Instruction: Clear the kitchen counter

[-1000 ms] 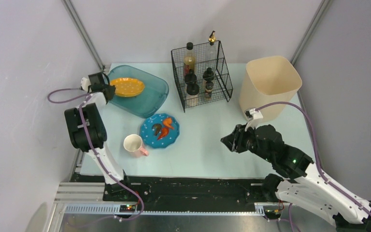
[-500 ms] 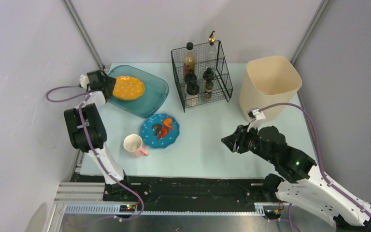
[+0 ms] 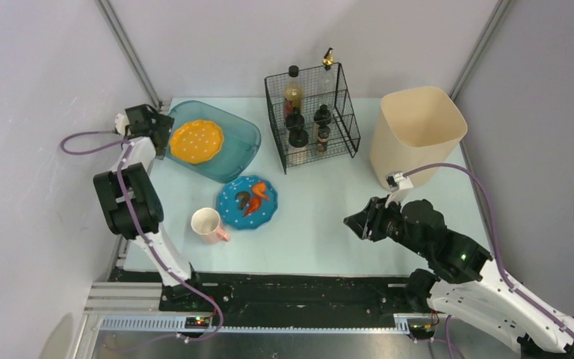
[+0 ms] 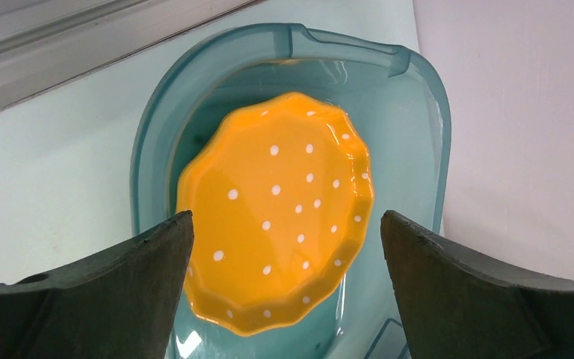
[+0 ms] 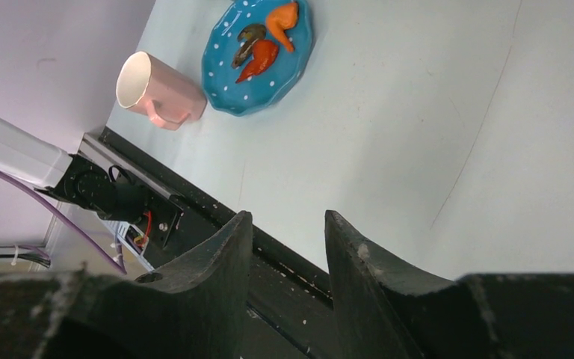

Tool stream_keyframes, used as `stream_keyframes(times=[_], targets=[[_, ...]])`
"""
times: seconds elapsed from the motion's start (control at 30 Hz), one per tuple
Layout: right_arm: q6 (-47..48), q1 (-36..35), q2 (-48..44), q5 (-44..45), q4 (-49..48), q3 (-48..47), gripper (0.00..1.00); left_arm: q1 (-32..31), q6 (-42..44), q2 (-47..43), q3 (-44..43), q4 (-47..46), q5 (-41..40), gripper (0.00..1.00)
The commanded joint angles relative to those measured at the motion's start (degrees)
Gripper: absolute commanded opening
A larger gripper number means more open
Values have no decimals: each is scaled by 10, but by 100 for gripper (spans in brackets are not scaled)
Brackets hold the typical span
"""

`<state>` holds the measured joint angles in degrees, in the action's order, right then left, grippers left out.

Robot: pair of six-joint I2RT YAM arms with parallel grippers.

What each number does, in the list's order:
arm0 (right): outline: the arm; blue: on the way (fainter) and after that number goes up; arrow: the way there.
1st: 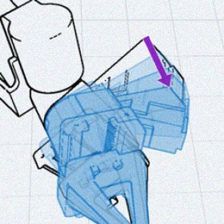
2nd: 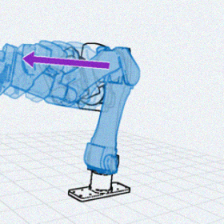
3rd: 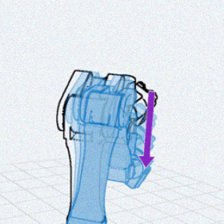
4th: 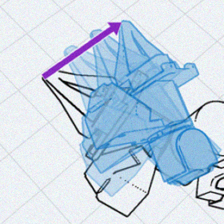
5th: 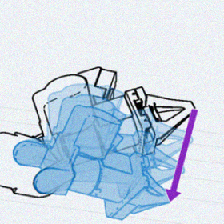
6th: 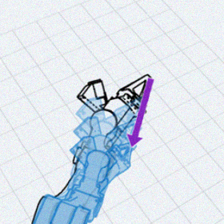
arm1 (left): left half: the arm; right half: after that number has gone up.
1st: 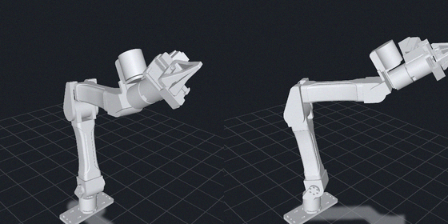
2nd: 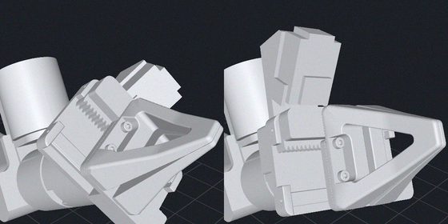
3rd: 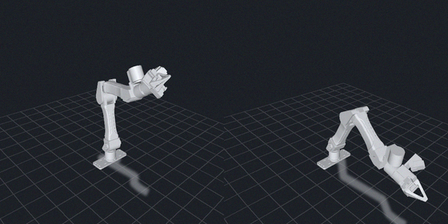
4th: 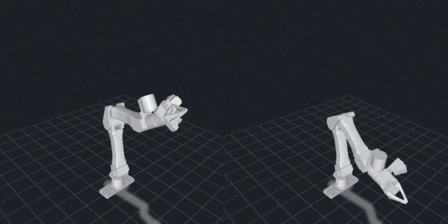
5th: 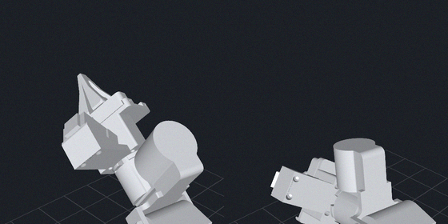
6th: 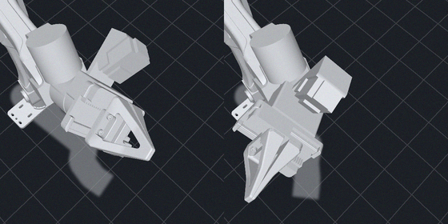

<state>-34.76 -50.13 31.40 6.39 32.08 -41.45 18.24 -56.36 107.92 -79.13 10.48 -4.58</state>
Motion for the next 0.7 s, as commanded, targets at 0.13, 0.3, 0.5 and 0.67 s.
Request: stream_keyframes(times=[0.13, 0.3, 0.5, 0.67], targets=[[-11, -7, 4, 4, 11, -1, 47, 7, 37, -90, 18, 27, 8, 100], [-2, -15, 33, -18, 1, -1, 53, 6, 53, -137, 45, 26, 17, 100], [-12, -39, 105, -32, -52, -1, 60, -2, 78, -202, 87, 25, 48, 100], [-43, -52, 198, -53, -125, -1, 61, -14, 82, -257, 118, 25, 96, 100]])
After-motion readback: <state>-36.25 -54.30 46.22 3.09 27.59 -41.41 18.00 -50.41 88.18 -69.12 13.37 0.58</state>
